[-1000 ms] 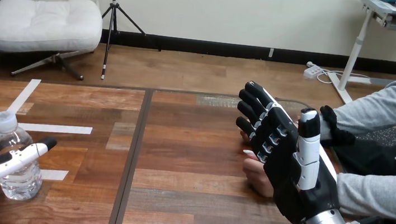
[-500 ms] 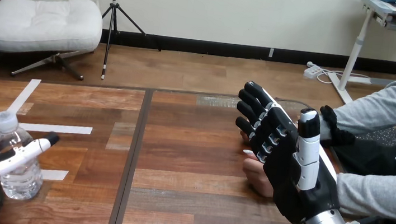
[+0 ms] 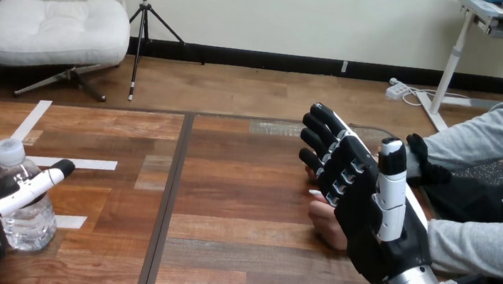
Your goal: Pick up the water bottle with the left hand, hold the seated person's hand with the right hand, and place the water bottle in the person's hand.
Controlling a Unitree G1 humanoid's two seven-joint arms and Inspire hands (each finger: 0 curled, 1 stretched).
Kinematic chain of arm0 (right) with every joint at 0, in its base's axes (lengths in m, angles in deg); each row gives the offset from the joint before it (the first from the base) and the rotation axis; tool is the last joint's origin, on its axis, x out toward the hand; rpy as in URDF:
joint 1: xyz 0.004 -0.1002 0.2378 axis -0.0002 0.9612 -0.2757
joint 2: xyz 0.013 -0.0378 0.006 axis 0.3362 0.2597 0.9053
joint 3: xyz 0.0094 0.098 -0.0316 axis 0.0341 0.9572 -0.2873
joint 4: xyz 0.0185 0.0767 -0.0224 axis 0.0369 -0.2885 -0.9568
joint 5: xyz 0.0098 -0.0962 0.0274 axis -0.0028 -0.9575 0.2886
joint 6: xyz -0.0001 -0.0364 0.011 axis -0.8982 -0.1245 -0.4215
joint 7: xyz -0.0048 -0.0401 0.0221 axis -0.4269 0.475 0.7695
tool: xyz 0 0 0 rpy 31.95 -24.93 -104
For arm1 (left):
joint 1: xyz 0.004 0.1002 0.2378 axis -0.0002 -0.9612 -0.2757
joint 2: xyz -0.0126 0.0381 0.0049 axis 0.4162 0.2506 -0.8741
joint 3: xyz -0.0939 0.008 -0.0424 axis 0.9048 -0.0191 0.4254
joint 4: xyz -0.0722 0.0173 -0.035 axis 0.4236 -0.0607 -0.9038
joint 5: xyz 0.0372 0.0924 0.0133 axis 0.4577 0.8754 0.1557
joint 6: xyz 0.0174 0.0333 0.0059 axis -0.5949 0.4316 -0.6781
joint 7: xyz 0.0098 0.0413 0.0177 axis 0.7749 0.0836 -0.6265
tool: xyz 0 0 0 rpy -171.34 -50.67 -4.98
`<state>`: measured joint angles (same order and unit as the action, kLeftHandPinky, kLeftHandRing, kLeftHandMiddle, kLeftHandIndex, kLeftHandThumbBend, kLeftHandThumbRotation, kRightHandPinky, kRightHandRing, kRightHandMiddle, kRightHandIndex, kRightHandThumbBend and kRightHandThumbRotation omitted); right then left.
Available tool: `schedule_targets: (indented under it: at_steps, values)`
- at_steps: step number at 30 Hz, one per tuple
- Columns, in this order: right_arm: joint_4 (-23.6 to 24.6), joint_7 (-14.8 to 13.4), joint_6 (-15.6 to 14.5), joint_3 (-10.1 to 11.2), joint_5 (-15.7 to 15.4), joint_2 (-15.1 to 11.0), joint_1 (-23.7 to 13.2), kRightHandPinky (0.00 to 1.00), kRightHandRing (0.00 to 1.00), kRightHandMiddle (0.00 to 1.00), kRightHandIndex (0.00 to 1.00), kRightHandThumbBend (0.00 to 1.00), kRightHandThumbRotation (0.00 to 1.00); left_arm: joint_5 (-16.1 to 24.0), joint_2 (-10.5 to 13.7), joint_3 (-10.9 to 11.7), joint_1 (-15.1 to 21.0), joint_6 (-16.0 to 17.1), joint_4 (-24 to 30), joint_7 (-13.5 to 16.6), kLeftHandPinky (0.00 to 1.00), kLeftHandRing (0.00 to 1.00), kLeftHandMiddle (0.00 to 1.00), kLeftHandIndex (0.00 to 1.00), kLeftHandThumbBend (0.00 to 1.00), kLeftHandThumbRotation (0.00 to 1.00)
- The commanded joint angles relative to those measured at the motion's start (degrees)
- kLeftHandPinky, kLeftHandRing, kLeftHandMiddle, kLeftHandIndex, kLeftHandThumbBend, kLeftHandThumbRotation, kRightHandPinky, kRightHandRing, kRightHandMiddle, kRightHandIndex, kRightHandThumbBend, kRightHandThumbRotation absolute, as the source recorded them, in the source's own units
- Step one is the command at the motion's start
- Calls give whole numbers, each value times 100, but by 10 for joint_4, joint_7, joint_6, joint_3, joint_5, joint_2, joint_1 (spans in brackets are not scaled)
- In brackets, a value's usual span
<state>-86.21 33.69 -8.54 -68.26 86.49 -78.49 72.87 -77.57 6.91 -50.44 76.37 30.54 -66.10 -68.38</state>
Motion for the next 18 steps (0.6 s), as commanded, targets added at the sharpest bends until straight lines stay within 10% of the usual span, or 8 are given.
schedule_targets:
  at_steps: [1,18]
  values:
    - [23,1,7,5,6,3,-17,99,98,96,93,87,100,-4,22,-2,58,6,-24,-6,100,100,100,100,97,17]
    - [27,0,1,4,7,3,-17,99,98,96,93,87,100,-5,30,-5,86,2,-67,-13,100,100,100,100,95,14]
